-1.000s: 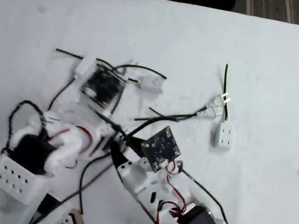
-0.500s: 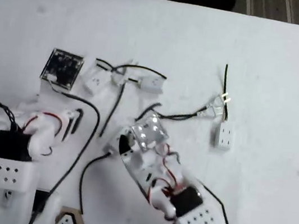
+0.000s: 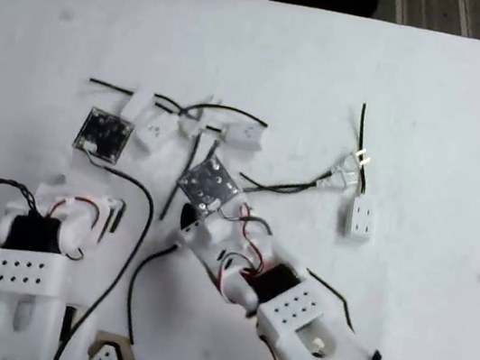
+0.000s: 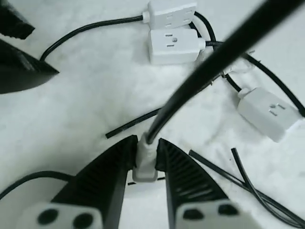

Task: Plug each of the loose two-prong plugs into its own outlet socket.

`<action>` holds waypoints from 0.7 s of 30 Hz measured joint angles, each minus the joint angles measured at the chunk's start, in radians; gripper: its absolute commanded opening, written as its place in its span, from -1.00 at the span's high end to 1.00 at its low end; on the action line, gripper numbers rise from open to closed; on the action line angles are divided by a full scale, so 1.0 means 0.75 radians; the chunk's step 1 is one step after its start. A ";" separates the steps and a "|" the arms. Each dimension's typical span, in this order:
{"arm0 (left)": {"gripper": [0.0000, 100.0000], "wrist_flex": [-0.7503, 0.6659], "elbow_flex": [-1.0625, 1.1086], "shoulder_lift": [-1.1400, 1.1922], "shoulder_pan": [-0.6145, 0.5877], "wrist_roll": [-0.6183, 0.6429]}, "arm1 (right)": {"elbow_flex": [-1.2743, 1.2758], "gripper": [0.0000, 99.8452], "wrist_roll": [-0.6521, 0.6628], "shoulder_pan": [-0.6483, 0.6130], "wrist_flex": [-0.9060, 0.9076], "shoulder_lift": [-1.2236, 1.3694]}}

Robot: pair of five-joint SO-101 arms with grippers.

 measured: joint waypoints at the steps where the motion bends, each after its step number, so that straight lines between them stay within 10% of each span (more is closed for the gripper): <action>1: 0.63 -0.012 0.016 0.000 0.000 0.000 | 0.004 0.97 0.010 0.006 -0.041 0.029; 21: 0.63 -0.033 0.061 0.000 0.000 0.000 | 0.004 0.97 0.033 0.059 -0.235 0.250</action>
